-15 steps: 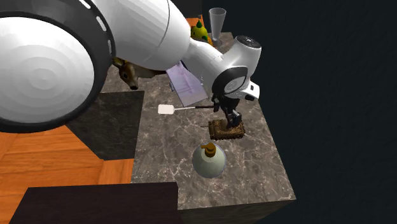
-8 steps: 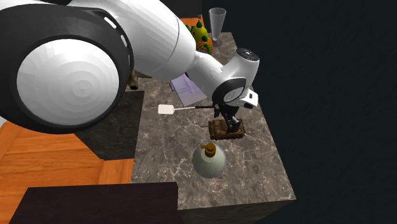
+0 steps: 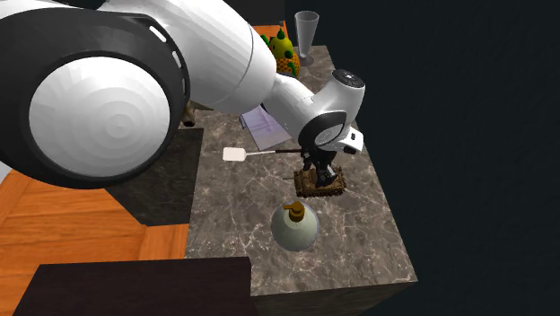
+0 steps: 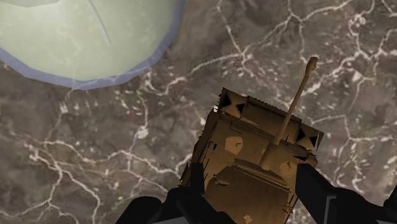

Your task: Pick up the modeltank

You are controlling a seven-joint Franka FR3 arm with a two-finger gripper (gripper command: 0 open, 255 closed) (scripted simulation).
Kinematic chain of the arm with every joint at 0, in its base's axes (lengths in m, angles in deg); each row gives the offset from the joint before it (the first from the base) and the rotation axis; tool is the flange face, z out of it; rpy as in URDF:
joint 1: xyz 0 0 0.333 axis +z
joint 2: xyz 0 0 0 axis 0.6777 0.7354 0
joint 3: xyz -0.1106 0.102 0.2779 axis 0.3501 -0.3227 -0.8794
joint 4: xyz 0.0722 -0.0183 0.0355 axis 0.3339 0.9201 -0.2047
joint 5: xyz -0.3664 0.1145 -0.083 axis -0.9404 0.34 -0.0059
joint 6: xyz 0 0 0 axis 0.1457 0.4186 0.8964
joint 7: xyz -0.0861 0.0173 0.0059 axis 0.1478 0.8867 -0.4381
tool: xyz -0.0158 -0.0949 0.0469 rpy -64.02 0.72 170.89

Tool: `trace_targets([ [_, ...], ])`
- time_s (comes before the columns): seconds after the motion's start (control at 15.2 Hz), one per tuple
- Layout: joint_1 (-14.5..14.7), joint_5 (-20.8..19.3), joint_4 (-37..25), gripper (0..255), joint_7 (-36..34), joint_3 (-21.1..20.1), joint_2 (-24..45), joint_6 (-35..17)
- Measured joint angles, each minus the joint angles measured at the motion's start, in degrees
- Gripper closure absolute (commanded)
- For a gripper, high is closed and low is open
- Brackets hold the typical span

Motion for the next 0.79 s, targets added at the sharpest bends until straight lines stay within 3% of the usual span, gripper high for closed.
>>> trace_targets([
  [0.79,0.8,-1.49,0.71,255,-0.98,1.26,-4.31,3.6],
])
